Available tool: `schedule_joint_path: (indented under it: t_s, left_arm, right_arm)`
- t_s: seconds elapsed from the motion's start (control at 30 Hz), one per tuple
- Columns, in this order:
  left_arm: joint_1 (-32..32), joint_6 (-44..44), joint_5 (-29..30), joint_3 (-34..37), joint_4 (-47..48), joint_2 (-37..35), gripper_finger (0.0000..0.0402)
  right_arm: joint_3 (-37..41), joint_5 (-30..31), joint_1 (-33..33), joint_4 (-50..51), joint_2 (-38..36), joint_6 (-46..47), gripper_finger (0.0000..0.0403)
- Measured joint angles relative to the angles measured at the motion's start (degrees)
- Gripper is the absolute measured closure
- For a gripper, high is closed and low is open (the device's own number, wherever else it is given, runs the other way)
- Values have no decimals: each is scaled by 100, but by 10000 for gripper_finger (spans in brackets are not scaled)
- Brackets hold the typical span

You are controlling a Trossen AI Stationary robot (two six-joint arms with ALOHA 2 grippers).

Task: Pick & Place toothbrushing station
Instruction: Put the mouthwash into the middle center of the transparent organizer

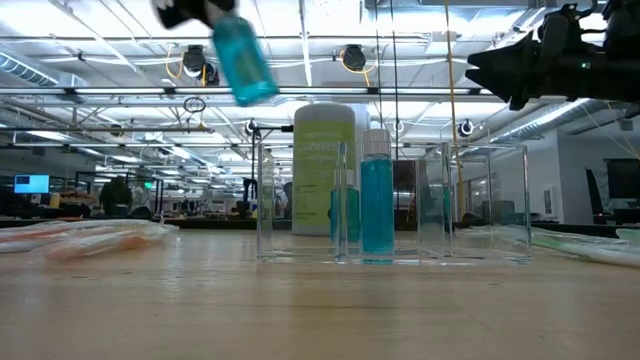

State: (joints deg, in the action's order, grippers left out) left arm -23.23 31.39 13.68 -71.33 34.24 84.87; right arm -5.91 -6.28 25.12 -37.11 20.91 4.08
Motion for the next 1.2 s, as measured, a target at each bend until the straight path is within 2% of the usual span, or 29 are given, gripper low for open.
schedule_joint_path:
  t_s: [0.13,0.27,0.4,0.53,0.77,0.9,1.1,1.2]
  left_arm:
    - [688,-1052,-943,-2,-503,166,401]
    - [1088,-1630,-1327,-2,-580,348,402]
    - [1242,-2047,-1345,-2,-657,392,402]
    - [1348,-2286,-1138,-35,-725,391,402]
    - [1523,-2266,-1118,-68,-1136,391,402]
    - [1524,-2270,-1435,-70,-1354,391,402]
    - [1399,-2275,-1524,-72,-1359,473,402]
    - [1331,-2342,-1670,-72,-1385,659,402]
  right_arm:
    - [0,0,0,5,2,59,193]
    - [0,-20,-19,48,1,150,193]
    - [0,-309,-66,95,46,231,193]
    - [0,-369,-405,182,403,241,193]
    - [-463,491,-1219,173,1606,-196,193]
    - [-750,498,-1401,179,2094,-309,193]
    - [-972,513,-1635,178,2580,-294,193]
    - [-1063,719,-1759,176,2793,-319,193]
